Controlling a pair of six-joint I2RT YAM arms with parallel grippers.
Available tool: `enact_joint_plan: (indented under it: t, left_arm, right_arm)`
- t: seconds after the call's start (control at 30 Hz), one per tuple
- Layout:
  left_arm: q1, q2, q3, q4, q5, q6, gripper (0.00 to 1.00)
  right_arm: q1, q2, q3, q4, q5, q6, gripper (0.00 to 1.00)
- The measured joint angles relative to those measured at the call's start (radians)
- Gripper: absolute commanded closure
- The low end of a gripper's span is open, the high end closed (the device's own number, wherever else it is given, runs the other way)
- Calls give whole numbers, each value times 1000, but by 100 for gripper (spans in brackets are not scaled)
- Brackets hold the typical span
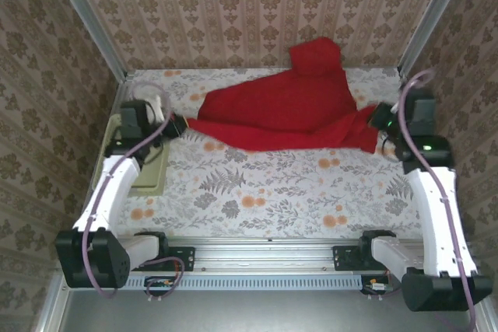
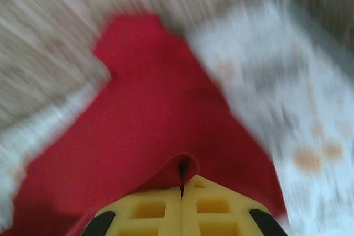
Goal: Fold the inside-out t-shirt
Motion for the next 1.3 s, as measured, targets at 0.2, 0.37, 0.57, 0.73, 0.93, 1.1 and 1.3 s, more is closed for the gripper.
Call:
enact_joint_plan:
  t: [0.2, 0.37, 0.57, 0.73, 0.93, 1.1, 1.3]
  left_arm:
    - [-74, -16, -128, -110, 12, -10, 100]
    - [-155, -229, -122, -141, -26, -9, 100]
    - [-185, -602, -81, -140, -160, -10, 100]
    - [-185, -511, 100, -138, -232, -2, 100]
    - [-181, -27, 396, -157, -291, 21, 100]
    - [-117, 408, 647, -194, -273, 20, 100]
    - [-9, 787, 1109, -253, -160, -6, 100]
  right_arm:
    - [-55, -129, -172, -146, -9, 68, 100]
    - [-60, -307, 56, -199, 58, 66, 100]
    - [-60, -370, 276, -224, 128, 51, 100]
    - [-60, -318, 357, -251, 136, 38, 100]
    - [-60, -72, 436, -150, 108, 36, 100]
    - [-22, 272, 548, -61, 43, 36, 100]
    - [6, 748, 1078, -96, -20, 16, 100]
